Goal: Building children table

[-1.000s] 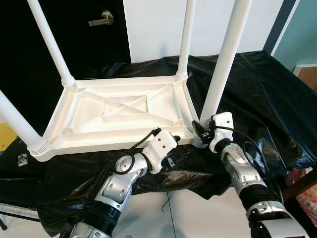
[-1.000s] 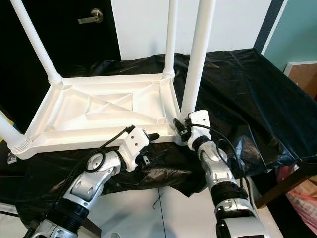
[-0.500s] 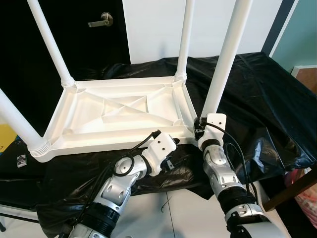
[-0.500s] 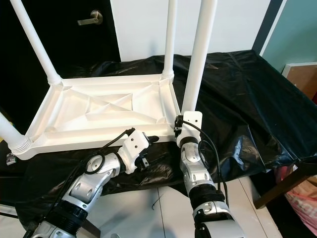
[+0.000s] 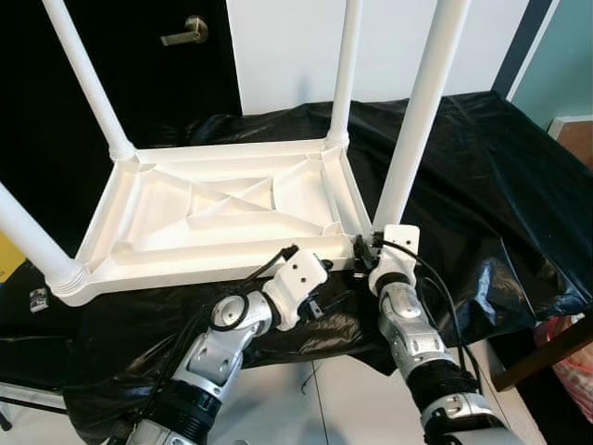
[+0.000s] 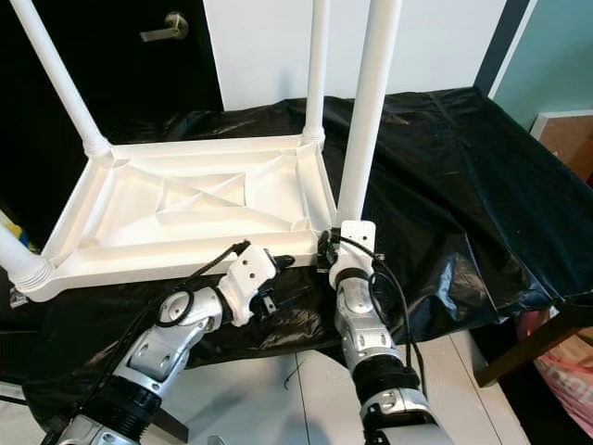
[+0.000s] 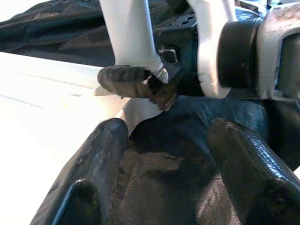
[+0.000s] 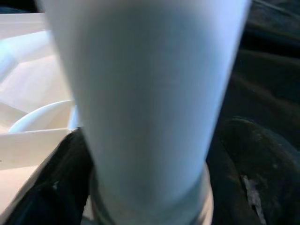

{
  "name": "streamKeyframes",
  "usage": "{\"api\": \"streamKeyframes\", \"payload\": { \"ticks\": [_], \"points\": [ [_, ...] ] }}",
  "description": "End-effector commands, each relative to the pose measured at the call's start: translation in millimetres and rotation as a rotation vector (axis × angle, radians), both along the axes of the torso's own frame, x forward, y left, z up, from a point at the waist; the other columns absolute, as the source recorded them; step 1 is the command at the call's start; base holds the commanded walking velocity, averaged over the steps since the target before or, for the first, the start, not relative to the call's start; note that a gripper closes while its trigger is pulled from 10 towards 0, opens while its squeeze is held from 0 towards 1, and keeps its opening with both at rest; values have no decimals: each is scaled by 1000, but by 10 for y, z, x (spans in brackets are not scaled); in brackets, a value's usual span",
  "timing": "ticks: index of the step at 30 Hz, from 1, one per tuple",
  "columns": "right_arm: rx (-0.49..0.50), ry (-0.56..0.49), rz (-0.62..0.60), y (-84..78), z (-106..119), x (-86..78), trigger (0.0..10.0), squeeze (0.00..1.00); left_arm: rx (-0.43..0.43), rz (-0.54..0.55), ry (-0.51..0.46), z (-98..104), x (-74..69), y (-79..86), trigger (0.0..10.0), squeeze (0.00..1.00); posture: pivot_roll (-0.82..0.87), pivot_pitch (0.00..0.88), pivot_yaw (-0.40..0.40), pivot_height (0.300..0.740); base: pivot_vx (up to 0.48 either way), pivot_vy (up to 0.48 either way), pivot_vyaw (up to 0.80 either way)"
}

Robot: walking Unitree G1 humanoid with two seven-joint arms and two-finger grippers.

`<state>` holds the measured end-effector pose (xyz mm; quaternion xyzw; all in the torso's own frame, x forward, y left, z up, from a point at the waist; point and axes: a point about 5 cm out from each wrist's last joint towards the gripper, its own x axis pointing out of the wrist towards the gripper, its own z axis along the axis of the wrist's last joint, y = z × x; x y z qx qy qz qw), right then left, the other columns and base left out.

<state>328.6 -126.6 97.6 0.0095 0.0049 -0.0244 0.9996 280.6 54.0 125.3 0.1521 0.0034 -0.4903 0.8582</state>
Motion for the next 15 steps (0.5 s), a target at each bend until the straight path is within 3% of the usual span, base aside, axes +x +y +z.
{"api": "streamKeyframes", "payload": {
  "ticks": [1, 6, 7, 15],
  "points": [
    [10, -13, 19, -41, -1, -20, 10000, 1000, 1, 20, -22, 15, 1, 16, 10000, 0, -10, 0, -13, 740, 0, 0, 0],
    [15, -53, 124, -182, 46, -46, 10000, 1000, 4, 25, -22, 13, 3, 37, 10000, 0, -11, 0, -11, 740, 0, 0, 0],
    [8, -71, 180, -226, 65, -59, 10000, 0, 5, 25, -21, 10, -3, 37, 10000, 0, -12, 0, -10, 740, 0, 0, 0],
    [-30, -109, 396, -329, 130, -93, 10000, 0, 5, 17, -14, -4, -27, 29, 10000, 0, -17, 0, 1, 740, 0, 0, 0]
  ]
}}
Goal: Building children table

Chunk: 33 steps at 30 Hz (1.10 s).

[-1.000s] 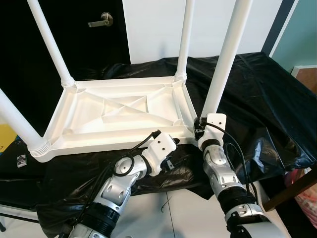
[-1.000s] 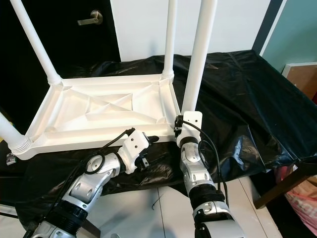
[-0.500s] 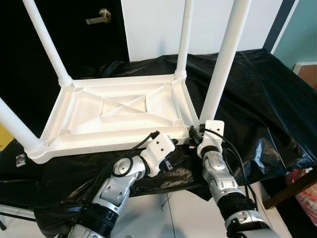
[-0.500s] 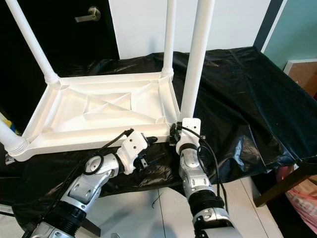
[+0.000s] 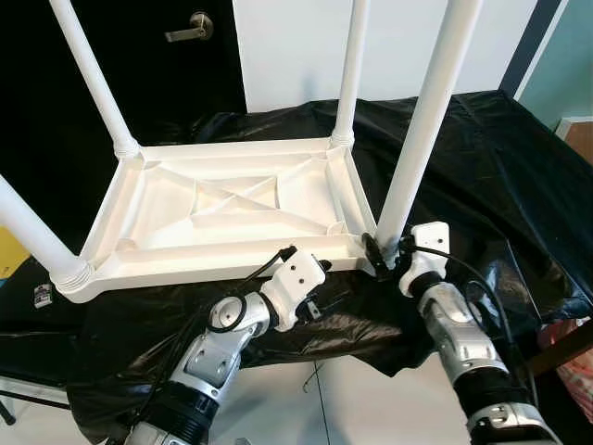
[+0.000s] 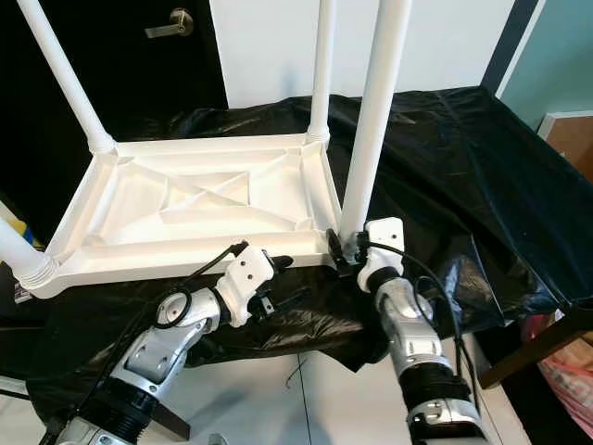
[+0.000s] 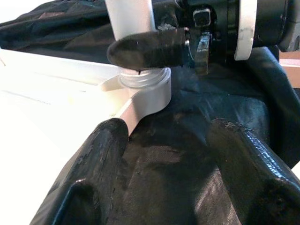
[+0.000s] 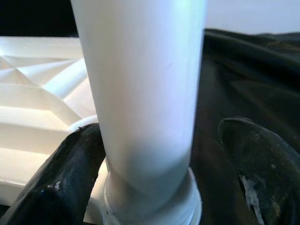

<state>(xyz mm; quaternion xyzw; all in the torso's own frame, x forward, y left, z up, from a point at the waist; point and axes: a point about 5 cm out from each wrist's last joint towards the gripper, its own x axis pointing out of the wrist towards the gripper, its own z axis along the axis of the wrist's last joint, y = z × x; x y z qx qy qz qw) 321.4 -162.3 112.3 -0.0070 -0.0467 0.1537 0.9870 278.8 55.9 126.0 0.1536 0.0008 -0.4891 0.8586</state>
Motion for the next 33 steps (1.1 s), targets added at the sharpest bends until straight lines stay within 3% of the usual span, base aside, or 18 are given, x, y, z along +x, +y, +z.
{"api": "streamKeyframes", "payload": {
  "ticks": [1, 3, 15, 16, 18, 19, 30, 31, 33],
  "points": [
    [-23, -8, 88, 22, -5, -18, 10000, 0, 7, 12, -7, -12, -9, 10, 10000, 0, -18, 0, 3, 740, 0, 0, 0],
    [-59, -4, 158, 11, 9, 5, 10000, 0, 8, 10, -6, -11, -6, 11, 10000, 0, -18, 0, 4, 740, 0, 0, 0],
    [-157, 12, 247, 41, 67, 218, 10000, 0, 12, 4, -11, 1, 4, 5, 10000, 0, -11, 0, 12, 740, 0, 0, 0],
    [-159, 19, 259, 73, 63, 246, 4196, 0, 12, 7, -11, 4, 3, 11, 10000, 0, -2, 0, 9, 740, 0, 0, 0],
    [-159, 21, 264, 82, 60, 254, 4196, 0, 12, 8, -11, 6, 3, 13, 10000, 0, -2, 0, 9, 740, 0, 0, 0],
    [-157, 25, 272, 97, 52, 256, 0, 0, 13, 9, -11, 6, 2, 16, 10000, 0, 5, 0, 7, 740, 0, 0, 0],
    [-147, 57, 269, 100, -63, 230, 0, 0, 13, 13, -7, -2, -28, 29, 10000, 0, 10, 0, 10, 740, 0, 0, 0],
    [-132, 69, 253, 97, -97, 213, 10000, 0, 13, 12, -5, -6, -35, 29, 10000, 0, 9, 0, 8, 740, 0, 0, 0],
    [-121, 76, 242, 96, -119, 205, 10000, 0, 14, 11, -3, -9, -38, 28, 10000, 0, 9, 0, 8, 740, 0, 0, 0]
  ]
}}
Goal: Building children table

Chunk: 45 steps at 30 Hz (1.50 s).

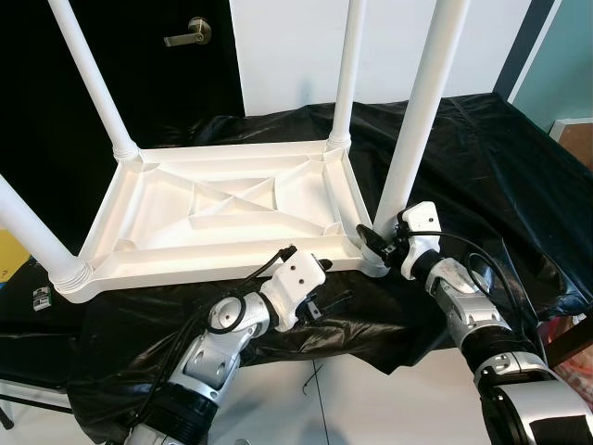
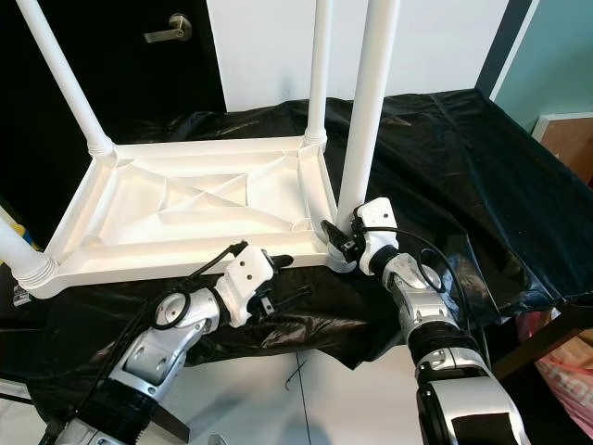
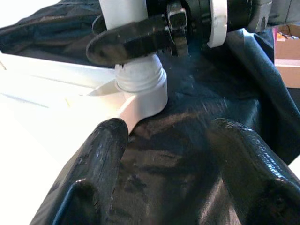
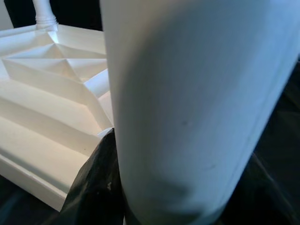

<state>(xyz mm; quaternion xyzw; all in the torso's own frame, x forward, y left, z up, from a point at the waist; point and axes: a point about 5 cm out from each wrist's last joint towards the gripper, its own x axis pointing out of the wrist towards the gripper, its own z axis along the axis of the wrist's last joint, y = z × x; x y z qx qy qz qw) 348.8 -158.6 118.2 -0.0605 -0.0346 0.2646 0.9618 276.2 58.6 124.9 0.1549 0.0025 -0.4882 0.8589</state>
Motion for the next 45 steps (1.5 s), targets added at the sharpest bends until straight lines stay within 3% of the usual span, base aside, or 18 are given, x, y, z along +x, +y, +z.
{"api": "streamKeyframes", "payload": {
  "ticks": [1, 7, 12, 14, 21, 22, 24, 38, 39, 45],
  "points": [
    [2, 83, -5, 81, -211, -85, 10000, 0, 10, 10, -3, -1, -12, 4, 10000, 0, 8, 0, 8, 740, 0, 0, 0],
    [47, 119, -194, 159, -309, -111, 10000, 0, 0, 22, 2, -11, -11, 14, 10000, 0, 8, 0, 3, 740, 0, 0, 0],
    [79, 142, -276, 191, -329, -115, 10000, 0, 2, 25, 4, -21, -10, 16, 10000, 0, 10, 0, -1, 740, 0, 0, 0],
    [120, 175, -427, 201, -357, -123, 10000, 0, 2, 28, 5, -28, -11, 21, 10000, 0, 12, 0, -4, 740, 0, 0, 0],
    [164, 188, -659, 246, -399, -184, 10000, 0, 3, 34, 5, -34, -7, 34, 10000, 0, 15, 0, -9, 740, 0, 0, 0],
    [164, 188, -659, 246, -399, -184, 10000, 0, 3, 34, 5, -34, -7, 34, 10000, 0, 15, 0, -9, 740, 0, 0, 0],
    [186, 192, -664, 395, -402, -223, 10000, 0, -11, 53, -3, -11, 22, 49, 10000, 0, 19, 0, -7, 740, 0, 0, 0],
    [164, 163, -653, 496, -330, -260, 10000, 0, -65, 111, -33, 67, 95, 110, 10000, 0, 20, 0, -3, 740, 0, 0, 0],
    [171, 157, -649, 501, -316, -261, 10000, 1000, -68, 111, -32, 67, 94, 110, 10000, 0, 20, 0, -3, 740, 0, 0, 0],
    [195, 113, -603, 472, -241, -261, 10000, 1000, -66, 106, -30, 48, 74, 96, 10000, 0, 14, 0, -6, 740, 0, 0, 0]
  ]
}}
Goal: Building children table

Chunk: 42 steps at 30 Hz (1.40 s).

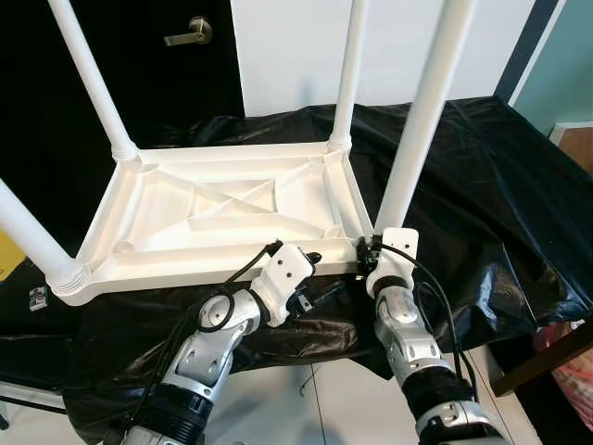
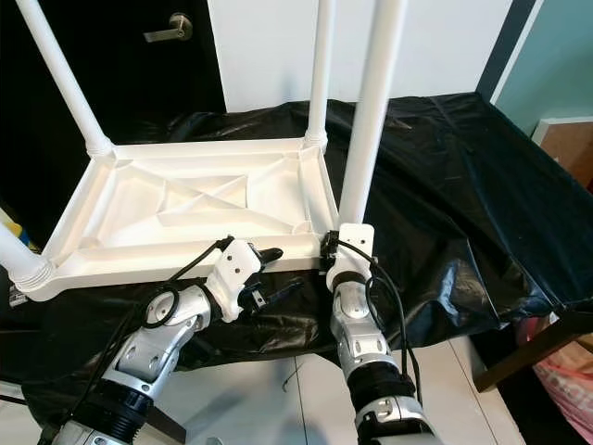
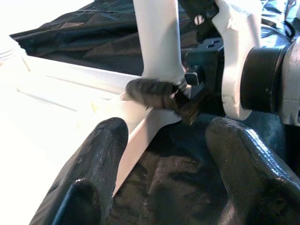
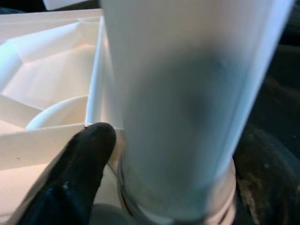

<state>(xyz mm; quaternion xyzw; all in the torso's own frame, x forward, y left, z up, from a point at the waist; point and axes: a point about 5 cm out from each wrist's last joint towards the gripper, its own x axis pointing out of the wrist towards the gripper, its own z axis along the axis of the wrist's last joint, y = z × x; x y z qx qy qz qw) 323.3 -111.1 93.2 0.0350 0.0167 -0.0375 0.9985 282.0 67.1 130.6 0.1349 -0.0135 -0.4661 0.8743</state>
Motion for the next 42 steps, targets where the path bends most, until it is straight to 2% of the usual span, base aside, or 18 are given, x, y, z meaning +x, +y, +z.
{"api": "streamKeyframes", "payload": {
  "ticks": [1, 3, 5, 12, 13, 15, 16, 19, 24, 27, 31, 32, 42],
  "points": [
    [13, -16, 18, -25, 24, -2, 10000, 1000, -13, 57, -12, -11, 12, 6, 10000, 0, 13, 0, -6, 740, 0, 0, 0],
    [15, -35, 38, -62, 50, 2, 10000, 1000, -12, 54, -10, -17, 4, 5, 10000, 0, 12, 0, -5, 740, 0, 0, 0],
    [-5, -84, 89, -173, 114, 1, 10000, 1000, -7, 48, -9, -30, -15, 7, 10000, 0, 11, 0, -4, 740, 0, 0, 0],
    [-46, -127, 185, -278, 151, -26, 10000, 1000, -7, 44, -9, -27, -23, 18, 10000, 0, 11, 0, -3, 740, 0, 0, 0],
    [-62, -125, 253, -332, 130, -49, 10000, 894, -3, 44, -8, -30, -24, 27, 10000, 0, 12, 0, -2, 740, 0, 0, 0],
    [-70, -120, 300, -370, 114, -67, 10000, 894, 0, 43, -7, -33, -23, 33, 10000, 0, 12, 0, -2, 740, 0, 0, 0],
    [-114, -122, 431, -429, 116, -82, 10000, 0, -1, 34, -6, -15, -31, 32, 10000, 0, 10, 0, -1, 740, 0, 0, 0],
    [-161, -123, 550, -468, 164, -37, 10000, 0, 11, 5, -11, -7, -58, 2, 10000, 0, 13, 0, -2, 740, 0, 0, 0],
    [-200, -104, 635, -460, 251, 98, 10000, 0, 20, -28, -10, 15, -48, -52, 10000, 0, 8, 0, -1, 740, 0, 0, 0],
    [-234, -111, 644, -449, 296, 161, 10000, 0, 28, -45, -15, 31, -46, -80, 10000, 0, 8, 20, -3, 740, 0, 0, 0],
    [-240, -84, 695, -366, 322, 254, 10000, 0, 15, -61, -22, 86, -40, -136, 10000, 0, 12, 27, -5, 740, 0, 0, 0],
    [-236, -73, 711, -349, 304, 250, 0, 0, 14, -59, -22, 90, -37, -135, 10000, 0, 20, 34, -5, 740, 0, 0, 0],
    [-198, -37, 739, -372, 190, 214, 0, 0, 17, -42, -26, 113, -44, -86, 10000, 0, 29, 37, 3, 740, 0, 0, 0]
  ]
}}
